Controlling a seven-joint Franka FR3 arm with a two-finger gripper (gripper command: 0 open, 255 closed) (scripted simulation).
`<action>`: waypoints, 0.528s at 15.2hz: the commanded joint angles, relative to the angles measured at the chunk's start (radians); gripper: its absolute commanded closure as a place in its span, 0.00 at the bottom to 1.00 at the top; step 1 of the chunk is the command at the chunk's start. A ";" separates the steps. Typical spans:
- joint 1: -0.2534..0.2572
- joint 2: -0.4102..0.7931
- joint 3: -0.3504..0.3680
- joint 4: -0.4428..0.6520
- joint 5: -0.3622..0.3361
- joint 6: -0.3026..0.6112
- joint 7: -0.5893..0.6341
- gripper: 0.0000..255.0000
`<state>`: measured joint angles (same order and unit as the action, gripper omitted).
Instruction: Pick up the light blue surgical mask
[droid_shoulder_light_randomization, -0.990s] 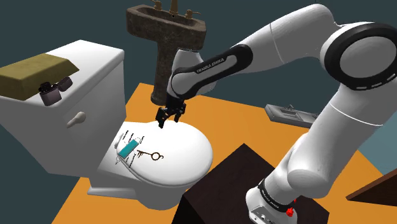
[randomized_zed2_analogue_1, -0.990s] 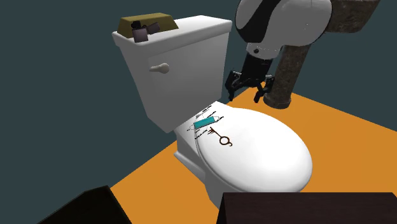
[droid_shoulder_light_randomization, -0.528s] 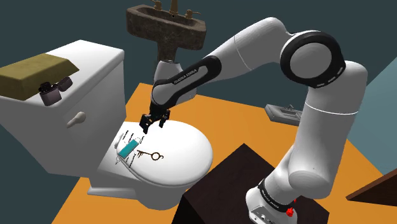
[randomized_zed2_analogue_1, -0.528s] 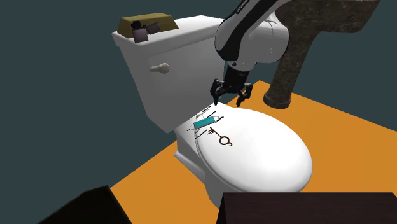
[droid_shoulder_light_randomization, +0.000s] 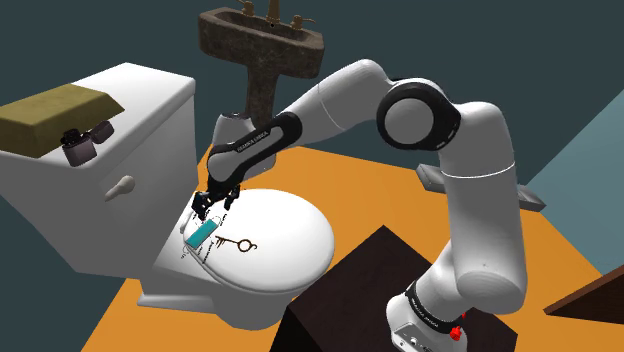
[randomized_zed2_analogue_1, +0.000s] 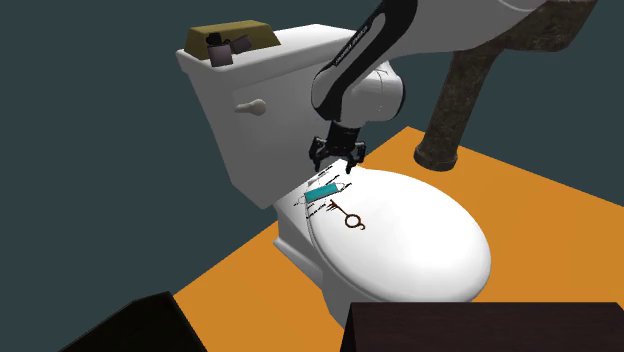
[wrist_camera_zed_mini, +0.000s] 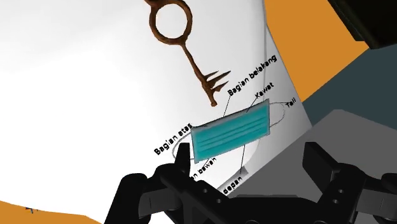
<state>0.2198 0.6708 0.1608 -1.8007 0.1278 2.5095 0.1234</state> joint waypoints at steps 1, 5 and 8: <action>0.017 0.084 -0.003 0.096 -0.008 -0.007 0.008 0.00; 0.040 0.208 -0.007 0.241 -0.018 -0.021 0.015 0.00; 0.042 0.242 -0.008 0.255 -0.019 -0.002 0.011 0.00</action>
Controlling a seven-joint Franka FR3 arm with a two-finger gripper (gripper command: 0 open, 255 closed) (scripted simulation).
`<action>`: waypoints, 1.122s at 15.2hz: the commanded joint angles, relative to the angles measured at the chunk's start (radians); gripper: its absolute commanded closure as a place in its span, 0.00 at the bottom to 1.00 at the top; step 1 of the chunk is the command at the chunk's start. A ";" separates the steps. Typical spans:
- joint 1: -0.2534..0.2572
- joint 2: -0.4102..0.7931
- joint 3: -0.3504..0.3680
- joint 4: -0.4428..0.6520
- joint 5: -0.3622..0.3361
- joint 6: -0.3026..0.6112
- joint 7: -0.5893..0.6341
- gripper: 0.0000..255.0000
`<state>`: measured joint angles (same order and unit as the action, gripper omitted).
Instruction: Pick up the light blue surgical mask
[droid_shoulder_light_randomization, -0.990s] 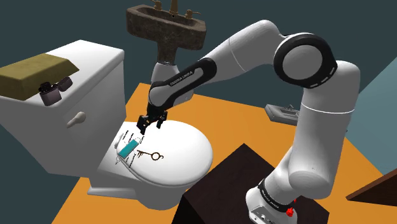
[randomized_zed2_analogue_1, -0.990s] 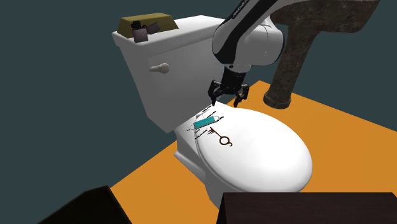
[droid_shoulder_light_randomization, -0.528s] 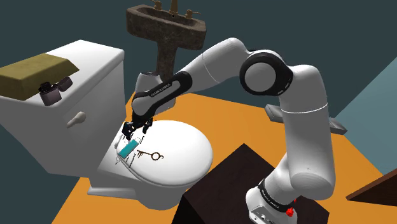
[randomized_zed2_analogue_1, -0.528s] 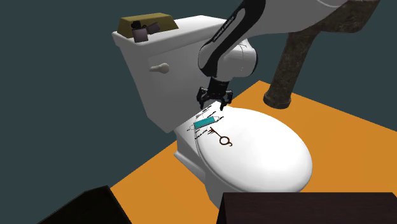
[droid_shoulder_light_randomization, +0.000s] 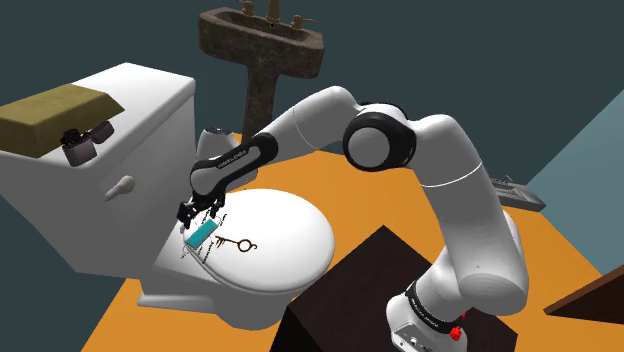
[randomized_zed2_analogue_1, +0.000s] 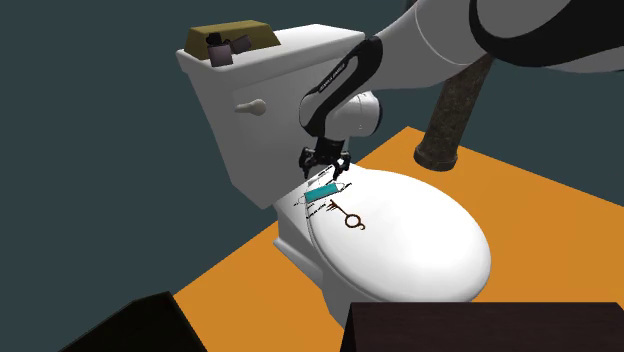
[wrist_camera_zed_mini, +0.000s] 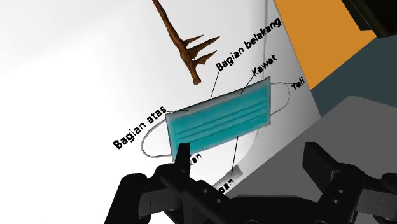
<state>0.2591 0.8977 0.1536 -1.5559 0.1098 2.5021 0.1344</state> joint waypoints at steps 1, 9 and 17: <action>0.003 0.027 -0.001 0.016 -0.001 0.011 -0.001 0.00; 0.005 0.055 -0.002 0.029 -0.002 0.027 -0.004 1.00; 0.003 0.033 -0.001 0.019 -0.001 0.015 -0.002 1.00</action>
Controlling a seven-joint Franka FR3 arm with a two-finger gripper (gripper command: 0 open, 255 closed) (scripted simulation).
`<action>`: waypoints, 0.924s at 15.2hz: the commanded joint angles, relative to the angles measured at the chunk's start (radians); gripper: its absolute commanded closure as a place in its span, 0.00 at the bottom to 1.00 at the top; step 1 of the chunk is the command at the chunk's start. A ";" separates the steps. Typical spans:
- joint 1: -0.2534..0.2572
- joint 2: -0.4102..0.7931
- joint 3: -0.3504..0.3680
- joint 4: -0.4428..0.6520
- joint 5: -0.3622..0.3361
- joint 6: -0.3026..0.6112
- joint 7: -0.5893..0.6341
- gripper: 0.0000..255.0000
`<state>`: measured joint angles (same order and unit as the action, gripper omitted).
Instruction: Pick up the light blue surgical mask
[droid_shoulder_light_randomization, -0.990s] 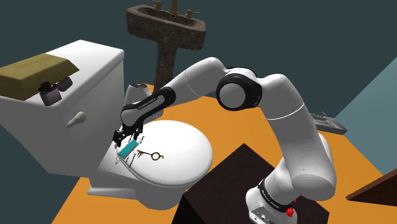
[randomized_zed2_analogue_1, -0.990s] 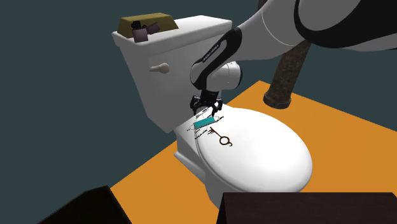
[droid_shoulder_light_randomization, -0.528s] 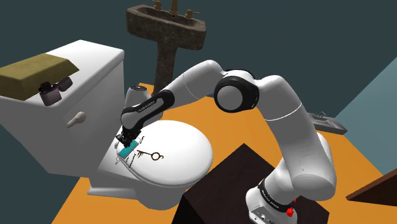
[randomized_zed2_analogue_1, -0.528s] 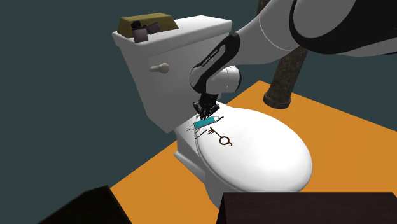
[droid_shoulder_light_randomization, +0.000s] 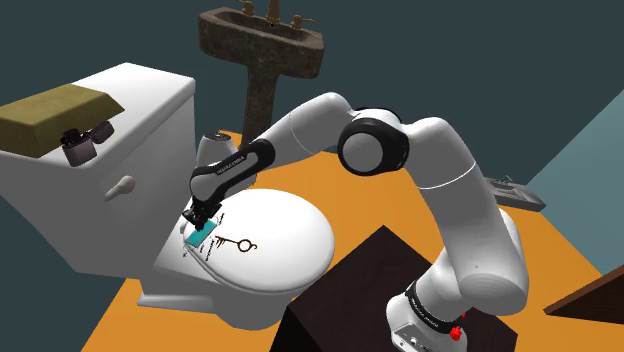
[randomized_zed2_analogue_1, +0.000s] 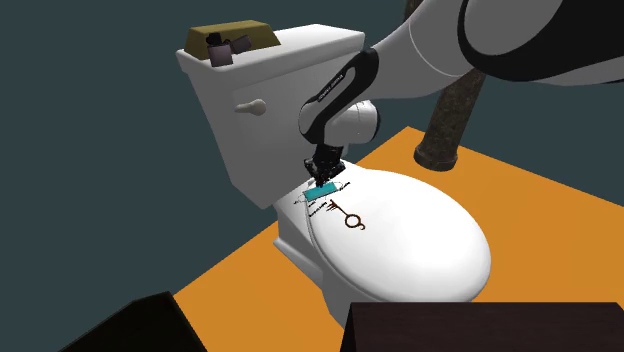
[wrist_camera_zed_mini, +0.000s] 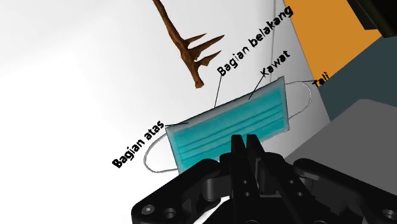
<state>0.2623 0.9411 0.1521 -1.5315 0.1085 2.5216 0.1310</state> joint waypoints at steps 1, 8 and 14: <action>-0.001 -0.022 0.001 -0.011 0.000 -0.011 0.003 1.00; -0.005 -0.099 0.003 -0.043 0.003 -0.055 0.011 1.00; -0.007 -0.152 0.005 -0.059 0.004 -0.092 0.018 1.00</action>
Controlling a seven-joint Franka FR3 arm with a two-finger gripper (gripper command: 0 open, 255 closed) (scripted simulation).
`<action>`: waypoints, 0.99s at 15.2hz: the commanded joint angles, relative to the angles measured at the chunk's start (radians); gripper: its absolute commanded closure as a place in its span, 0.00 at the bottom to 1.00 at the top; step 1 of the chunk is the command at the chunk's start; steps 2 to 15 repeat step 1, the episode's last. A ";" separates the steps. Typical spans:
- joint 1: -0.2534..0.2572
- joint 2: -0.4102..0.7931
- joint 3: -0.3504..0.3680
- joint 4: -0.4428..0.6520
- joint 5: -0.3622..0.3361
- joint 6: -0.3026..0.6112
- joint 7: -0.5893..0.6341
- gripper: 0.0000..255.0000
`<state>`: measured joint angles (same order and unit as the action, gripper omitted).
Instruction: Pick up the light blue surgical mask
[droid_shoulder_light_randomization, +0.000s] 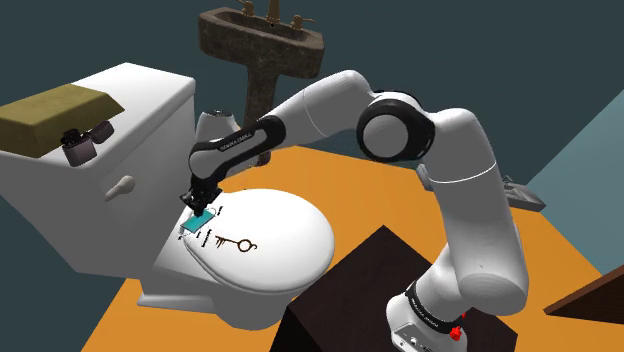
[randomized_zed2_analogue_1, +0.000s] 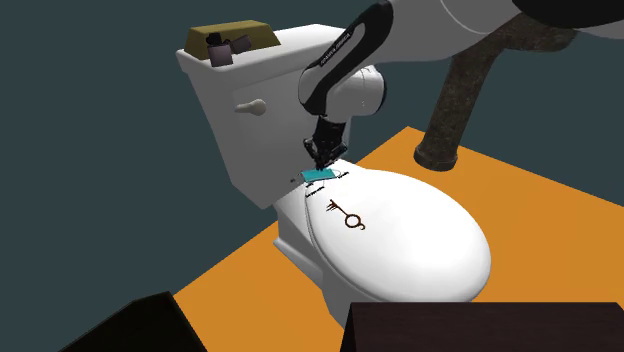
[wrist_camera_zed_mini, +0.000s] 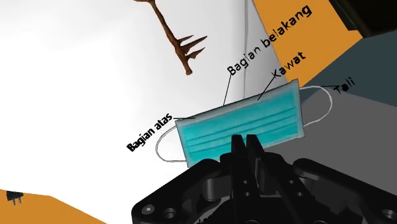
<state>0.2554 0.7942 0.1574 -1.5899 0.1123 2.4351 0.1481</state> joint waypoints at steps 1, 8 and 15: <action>0.000 -0.005 0.000 0.000 0.000 -0.005 0.001 1.00; 0.000 -0.005 0.000 0.000 0.000 -0.005 0.001 1.00; 0.000 -0.005 0.000 0.000 0.000 -0.005 0.001 1.00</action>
